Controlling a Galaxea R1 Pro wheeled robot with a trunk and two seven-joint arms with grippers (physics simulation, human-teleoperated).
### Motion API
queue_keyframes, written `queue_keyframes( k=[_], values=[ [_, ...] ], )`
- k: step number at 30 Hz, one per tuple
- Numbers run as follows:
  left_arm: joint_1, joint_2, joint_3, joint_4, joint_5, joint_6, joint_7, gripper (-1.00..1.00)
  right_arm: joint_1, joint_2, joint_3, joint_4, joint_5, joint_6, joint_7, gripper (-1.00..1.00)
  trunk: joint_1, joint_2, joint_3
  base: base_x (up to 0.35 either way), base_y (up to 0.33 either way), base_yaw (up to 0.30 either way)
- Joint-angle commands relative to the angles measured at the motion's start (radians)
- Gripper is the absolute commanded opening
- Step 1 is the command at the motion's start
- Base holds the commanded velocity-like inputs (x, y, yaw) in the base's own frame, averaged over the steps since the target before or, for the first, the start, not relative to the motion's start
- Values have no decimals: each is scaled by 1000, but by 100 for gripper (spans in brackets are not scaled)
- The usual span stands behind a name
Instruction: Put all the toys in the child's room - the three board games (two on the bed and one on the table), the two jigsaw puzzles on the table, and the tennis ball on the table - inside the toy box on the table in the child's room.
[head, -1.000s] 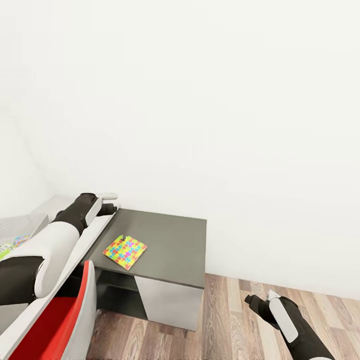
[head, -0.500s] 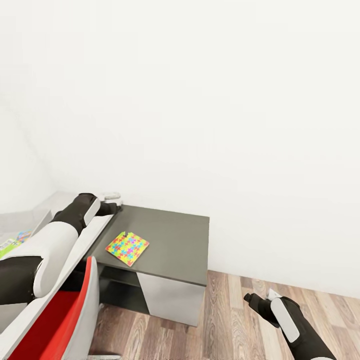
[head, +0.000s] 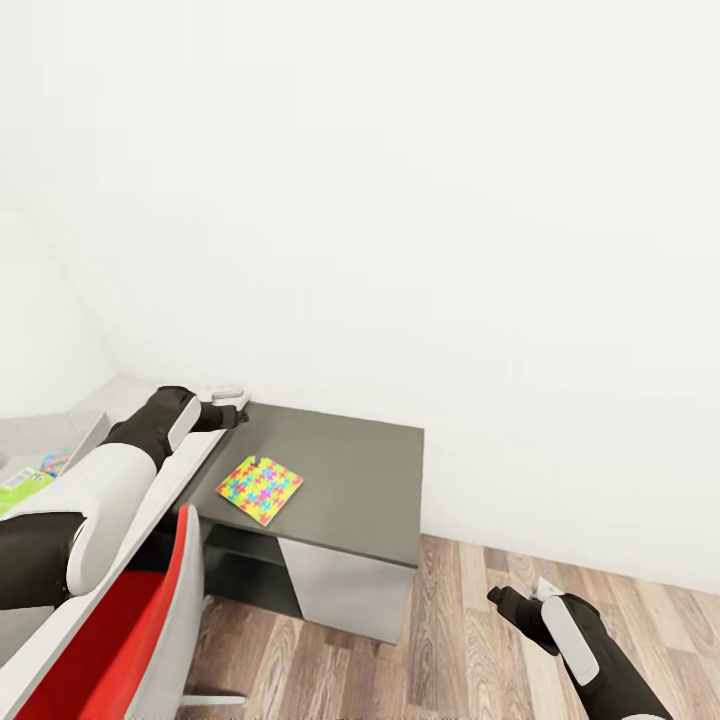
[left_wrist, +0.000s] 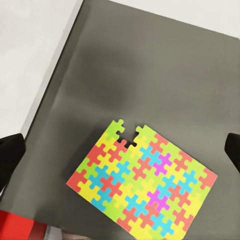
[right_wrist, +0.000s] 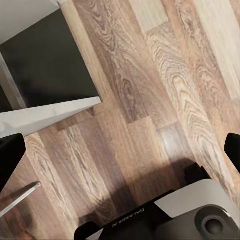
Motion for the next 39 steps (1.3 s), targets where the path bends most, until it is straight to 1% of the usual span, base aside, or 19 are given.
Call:
queue_keyframes(
  k=[1, 14, 25, 34, 39],
  values=[
    [-1, 1, -4, -1, 10, 5, 2, 100, -1, 0, 0, -2, -11, 3, -9, 100, 1, -2, -4, 0, 0, 62],
    [0, 1, -6, -4, 9, -1, -3, 100, 0, -1, 0, -3, -13, 3, -9, 100, 1, -2, -21, 0, 0, 49],
    [6, 1, -8, -4, 7, -12, -5, 100, 2, 0, -2, -6, -16, 4, -9, 100, 1, -2, -22, 15, -5, 2],
    [7, 1, -11, -4, 5, -12, -5, 100, 2, -1, -2, -6, -15, 3, -9, 100, 1, -2, -22, 105, -165, 0],
    [7, 2, -10, -4, 5, -12, -5, 100, 2, 0, -1, -6, -15, 2, -9, 100, 1, -2, -22, 26, -55, 0]
  ],
)
